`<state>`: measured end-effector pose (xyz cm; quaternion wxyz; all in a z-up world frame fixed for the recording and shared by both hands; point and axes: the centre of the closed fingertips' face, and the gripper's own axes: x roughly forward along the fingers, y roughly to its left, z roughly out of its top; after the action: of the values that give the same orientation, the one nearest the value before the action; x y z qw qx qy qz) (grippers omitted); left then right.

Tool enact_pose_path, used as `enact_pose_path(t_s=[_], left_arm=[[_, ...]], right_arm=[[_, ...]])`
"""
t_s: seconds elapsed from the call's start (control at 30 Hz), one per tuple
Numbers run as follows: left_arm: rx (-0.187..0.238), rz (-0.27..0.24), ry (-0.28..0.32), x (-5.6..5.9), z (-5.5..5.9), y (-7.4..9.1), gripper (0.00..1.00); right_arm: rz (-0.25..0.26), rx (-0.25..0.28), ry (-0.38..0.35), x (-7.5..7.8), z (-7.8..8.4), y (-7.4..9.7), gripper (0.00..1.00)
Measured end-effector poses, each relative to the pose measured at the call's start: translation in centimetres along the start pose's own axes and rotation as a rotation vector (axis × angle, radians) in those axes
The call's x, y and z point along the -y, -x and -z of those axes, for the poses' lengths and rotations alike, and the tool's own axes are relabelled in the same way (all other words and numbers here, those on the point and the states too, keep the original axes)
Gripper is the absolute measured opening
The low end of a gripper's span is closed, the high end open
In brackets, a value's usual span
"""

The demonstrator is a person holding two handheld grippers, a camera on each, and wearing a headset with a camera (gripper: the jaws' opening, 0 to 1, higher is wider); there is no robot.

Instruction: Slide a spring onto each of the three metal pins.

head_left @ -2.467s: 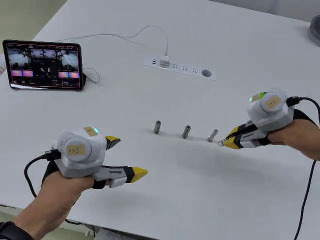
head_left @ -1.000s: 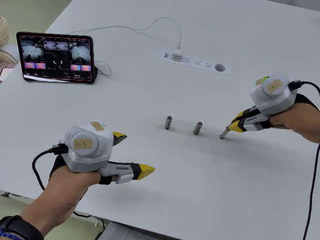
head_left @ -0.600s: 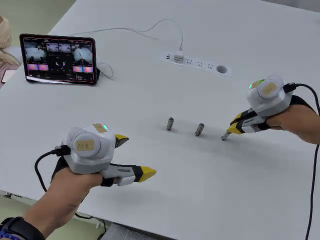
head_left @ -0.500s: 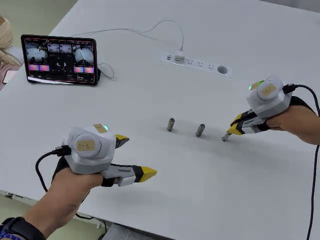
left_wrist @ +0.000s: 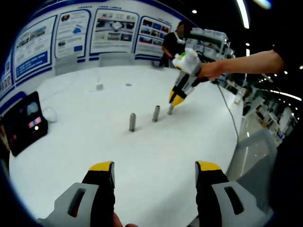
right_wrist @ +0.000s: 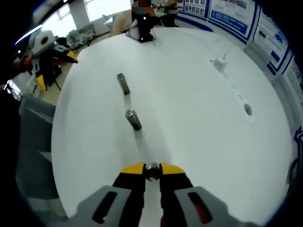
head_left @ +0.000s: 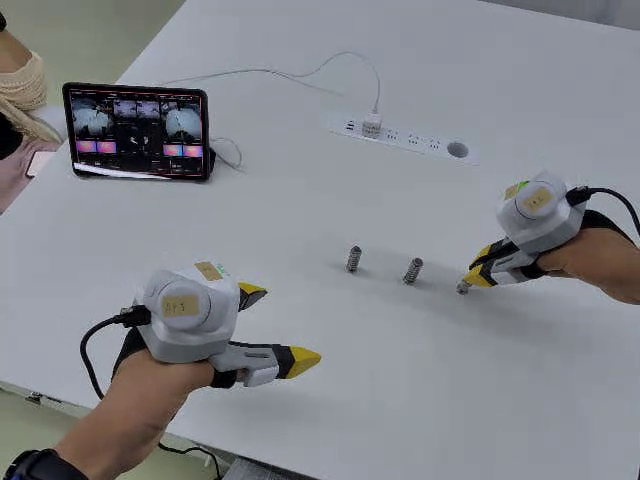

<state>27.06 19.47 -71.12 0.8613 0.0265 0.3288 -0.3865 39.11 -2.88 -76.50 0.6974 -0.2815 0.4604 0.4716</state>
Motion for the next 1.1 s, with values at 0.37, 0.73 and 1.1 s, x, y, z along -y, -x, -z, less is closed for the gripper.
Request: enact_pose_path(t_s=[0.37,0.73,1.1], left_arm=[[-0.002,-0.001,-0.002,0.1,0.0,-0.1,0.7],[-0.005,-0.006,-0.006,0.2,0.1,0.3,0.7],[0.006,-0.001,-0.007,0.5,-0.2,0.4,0.7]], right_arm=[[0.008,-0.019,0.026,0.0,0.6,-1.4,0.13],[0.014,-0.017,0.017,-0.1,0.8,-1.5,0.19],[0.037,0.019,-0.031,-0.1,0.9,-0.8,0.3]])
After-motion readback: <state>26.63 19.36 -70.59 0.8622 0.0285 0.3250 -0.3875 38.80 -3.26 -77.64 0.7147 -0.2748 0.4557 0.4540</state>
